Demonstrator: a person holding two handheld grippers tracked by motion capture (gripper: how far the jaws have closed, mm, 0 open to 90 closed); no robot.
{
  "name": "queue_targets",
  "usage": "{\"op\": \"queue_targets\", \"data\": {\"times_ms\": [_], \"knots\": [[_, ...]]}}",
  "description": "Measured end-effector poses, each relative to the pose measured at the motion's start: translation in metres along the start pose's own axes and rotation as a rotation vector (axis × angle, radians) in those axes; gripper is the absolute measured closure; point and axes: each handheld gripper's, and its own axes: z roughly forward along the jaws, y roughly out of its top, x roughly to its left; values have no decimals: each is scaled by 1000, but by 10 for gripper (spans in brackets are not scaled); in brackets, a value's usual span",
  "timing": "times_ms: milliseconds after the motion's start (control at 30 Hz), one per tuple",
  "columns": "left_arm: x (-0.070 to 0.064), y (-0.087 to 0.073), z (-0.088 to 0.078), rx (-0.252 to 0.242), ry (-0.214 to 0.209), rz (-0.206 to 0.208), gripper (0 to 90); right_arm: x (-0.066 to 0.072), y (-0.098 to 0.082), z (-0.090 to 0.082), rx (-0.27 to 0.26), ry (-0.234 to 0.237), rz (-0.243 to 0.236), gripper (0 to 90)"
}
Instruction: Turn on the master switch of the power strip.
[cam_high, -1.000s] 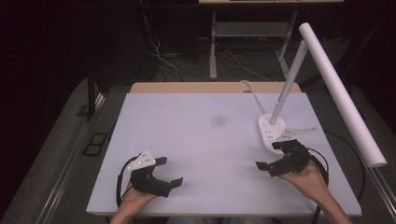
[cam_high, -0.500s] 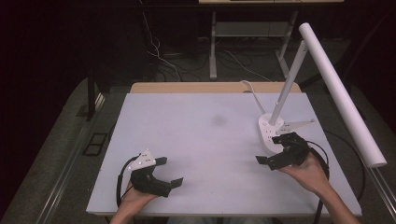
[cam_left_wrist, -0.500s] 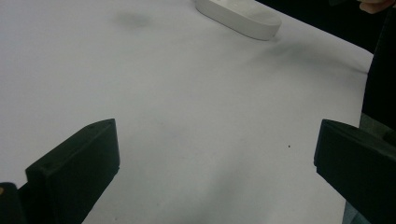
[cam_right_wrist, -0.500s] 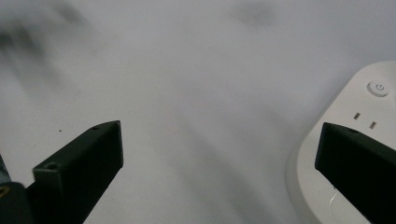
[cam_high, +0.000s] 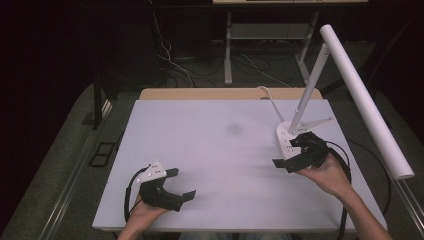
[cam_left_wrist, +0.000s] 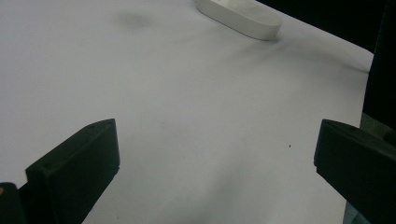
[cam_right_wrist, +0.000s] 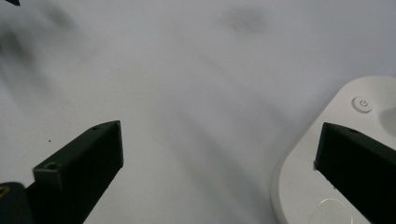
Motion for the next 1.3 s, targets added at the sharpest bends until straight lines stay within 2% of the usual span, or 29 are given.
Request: {"op": "queue_targets", "data": {"times_ms": [200, 700, 767, 833, 867, 933, 1033, 1100, 1133, 1200, 1300], "knots": [[0, 0, 0, 2, -1, 2, 0, -4, 9, 2, 24, 3, 6, 6], [0, 0, 0, 10, 1, 4, 0, -16, 27, 6, 54, -22, 6, 7], [0, 0, 0, 13, 2, 9, 0, -17, 29, 7, 65, -20, 3, 69], [0, -1, 0, 15, 1, 9, 0, -18, 31, 9, 78, -29, 1, 85], [-1, -1, 0, 14, 1, 9, 0, -18, 33, 10, 82, -29, -2, 151], [-1, -1, 0, 14, 1, 9, 0, -19, 34, 10, 83, -27, -9, 157], [-1, -1, 1, 17, -1, 8, 0, -20, 39, 13, 88, -34, -33, 303], [-1, -1, 0, 16, -2, 8, 0, -20, 41, 13, 93, -41, -31, 318], [-1, -1, 0, 16, -2, 8, 0, -21, 43, 14, 98, -58, -38, 371], [0, -1, 0, 16, -2, 9, 0, -21, 46, 15, 97, -68, -60, 416], [0, -1, 0, 16, -1, 9, 0, -20, 50, 16, 105, -83, -65, 494]]}}
